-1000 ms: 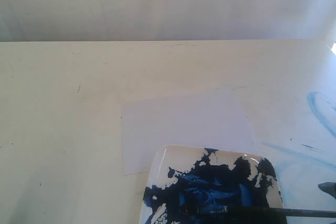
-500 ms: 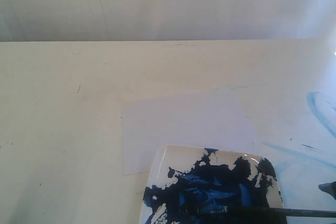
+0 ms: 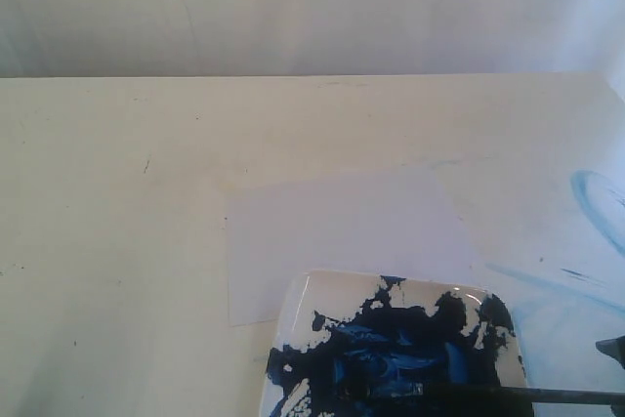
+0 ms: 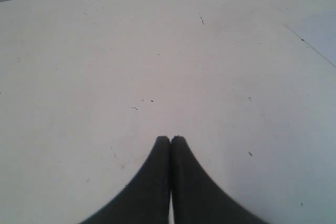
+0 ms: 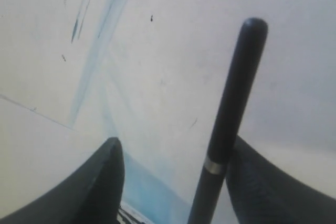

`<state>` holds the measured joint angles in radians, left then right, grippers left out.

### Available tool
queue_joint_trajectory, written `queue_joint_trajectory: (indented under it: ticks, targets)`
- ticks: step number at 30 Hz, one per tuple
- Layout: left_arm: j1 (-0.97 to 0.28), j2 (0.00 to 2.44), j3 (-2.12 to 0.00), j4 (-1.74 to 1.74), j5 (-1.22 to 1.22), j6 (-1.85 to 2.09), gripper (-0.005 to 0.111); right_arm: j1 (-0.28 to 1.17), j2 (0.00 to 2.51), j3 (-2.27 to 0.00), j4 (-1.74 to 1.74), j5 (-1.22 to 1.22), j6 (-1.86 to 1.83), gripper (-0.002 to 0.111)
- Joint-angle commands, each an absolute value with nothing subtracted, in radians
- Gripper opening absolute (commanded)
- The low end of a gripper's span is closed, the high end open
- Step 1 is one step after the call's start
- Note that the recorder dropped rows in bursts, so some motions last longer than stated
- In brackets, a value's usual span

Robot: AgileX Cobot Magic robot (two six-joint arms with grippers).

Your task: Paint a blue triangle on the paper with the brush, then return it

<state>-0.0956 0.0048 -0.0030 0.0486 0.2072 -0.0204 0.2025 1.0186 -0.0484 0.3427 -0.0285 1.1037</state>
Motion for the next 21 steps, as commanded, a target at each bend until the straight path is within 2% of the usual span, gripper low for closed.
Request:
queue_joint_trajectory:
  ticks: [1, 21]
  targets:
    - [-0.103, 0.001, 0.0, 0.043, 0.203, -0.022, 0.0, 0.2, 1.02, -0.045, 0.346, -0.043, 1.105, 0.05]
    - [-0.103, 0.001, 0.0, 0.043, 0.203, -0.022, 0.0, 0.2, 1.075, -0.045, 0.348, -0.088, 1.105, 0.047]
